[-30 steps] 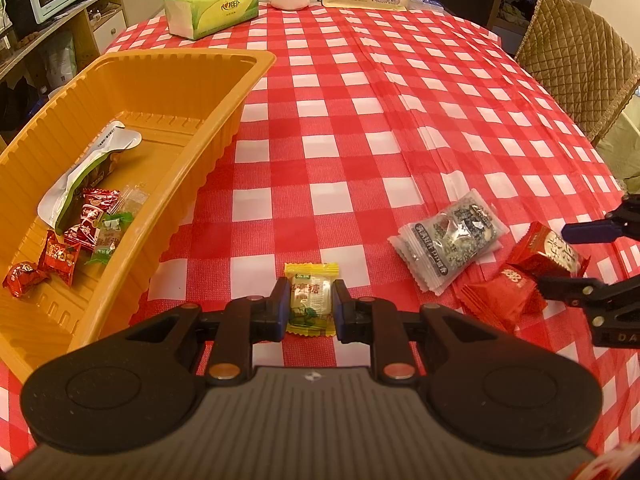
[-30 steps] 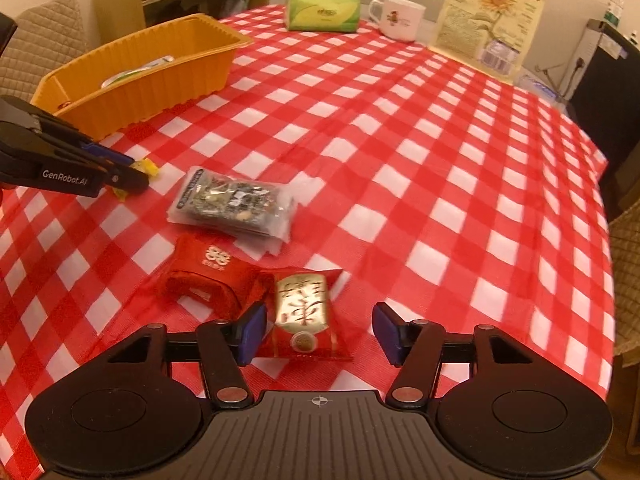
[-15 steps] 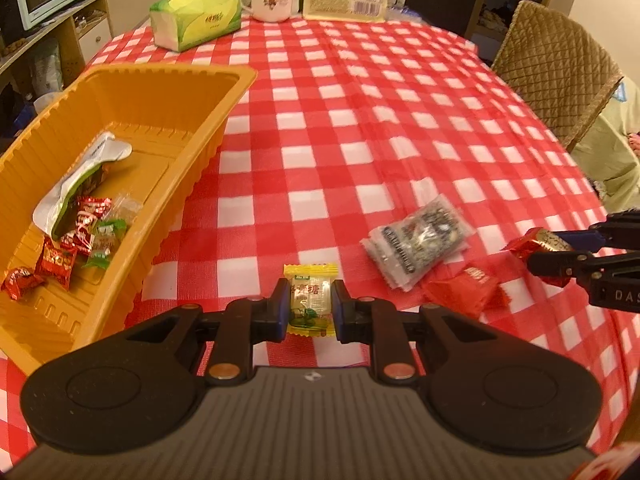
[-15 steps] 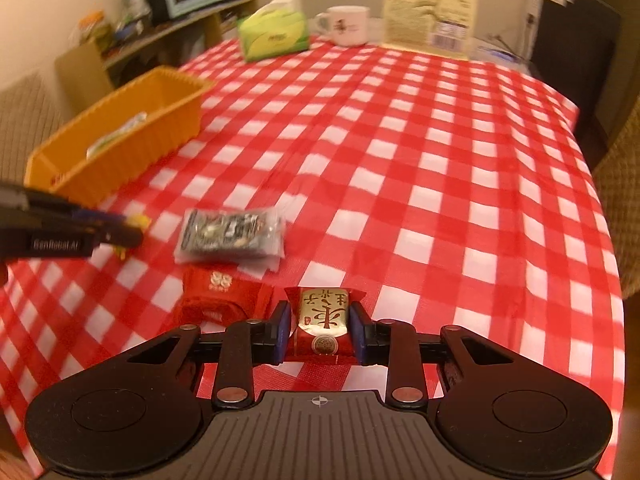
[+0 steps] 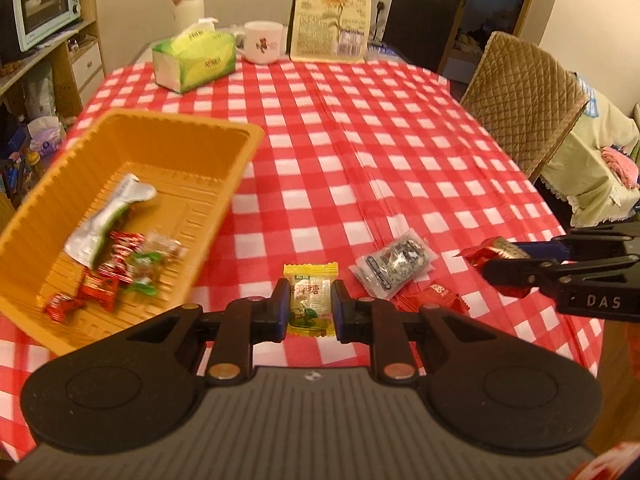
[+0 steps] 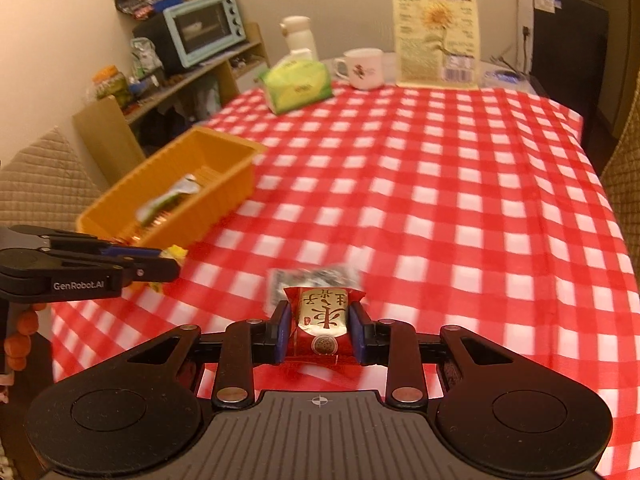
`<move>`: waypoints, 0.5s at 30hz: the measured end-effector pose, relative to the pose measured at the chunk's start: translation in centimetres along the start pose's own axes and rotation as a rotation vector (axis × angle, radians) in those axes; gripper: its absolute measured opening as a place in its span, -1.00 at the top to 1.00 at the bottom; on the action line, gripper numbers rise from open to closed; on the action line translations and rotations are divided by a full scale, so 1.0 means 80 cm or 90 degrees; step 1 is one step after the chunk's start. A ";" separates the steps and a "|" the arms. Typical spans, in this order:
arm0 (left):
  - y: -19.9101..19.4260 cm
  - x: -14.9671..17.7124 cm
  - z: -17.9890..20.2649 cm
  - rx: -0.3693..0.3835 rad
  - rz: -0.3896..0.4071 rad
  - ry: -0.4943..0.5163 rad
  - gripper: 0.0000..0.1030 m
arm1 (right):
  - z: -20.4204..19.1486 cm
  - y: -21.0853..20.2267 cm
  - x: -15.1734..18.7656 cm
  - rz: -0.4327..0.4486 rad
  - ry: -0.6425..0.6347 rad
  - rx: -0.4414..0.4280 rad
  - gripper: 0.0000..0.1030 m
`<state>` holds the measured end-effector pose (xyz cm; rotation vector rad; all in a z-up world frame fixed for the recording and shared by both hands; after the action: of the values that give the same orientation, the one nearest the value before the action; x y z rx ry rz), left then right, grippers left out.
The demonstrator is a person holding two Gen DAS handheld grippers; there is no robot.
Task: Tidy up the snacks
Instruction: 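Carry both held snacks toward the orange tray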
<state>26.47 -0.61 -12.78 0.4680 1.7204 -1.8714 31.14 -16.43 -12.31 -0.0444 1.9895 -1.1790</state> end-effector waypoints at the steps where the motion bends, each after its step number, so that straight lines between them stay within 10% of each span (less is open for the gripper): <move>1: -0.007 -0.002 -0.005 0.001 0.005 0.000 0.63 | -0.010 0.000 -0.003 0.002 -0.001 -0.006 0.39; 15: -0.070 -0.013 -0.114 -0.015 0.043 0.005 0.63 | -0.160 0.032 -0.051 0.035 -0.012 -0.066 0.40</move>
<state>22.88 8.76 -8.82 0.5182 1.7079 -1.8027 26.50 -4.13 -8.63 -0.0535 2.0209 -1.0375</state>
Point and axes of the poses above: each gripper's, at about its wrist camera, not at the fingertips, and y roughly the way its jaws point, z to its right, x to its underside, the point moved 9 cm from there along y, roughly the way its jaws point, and after that the axes turned 4 degrees about -z, right-handed, at the moved point
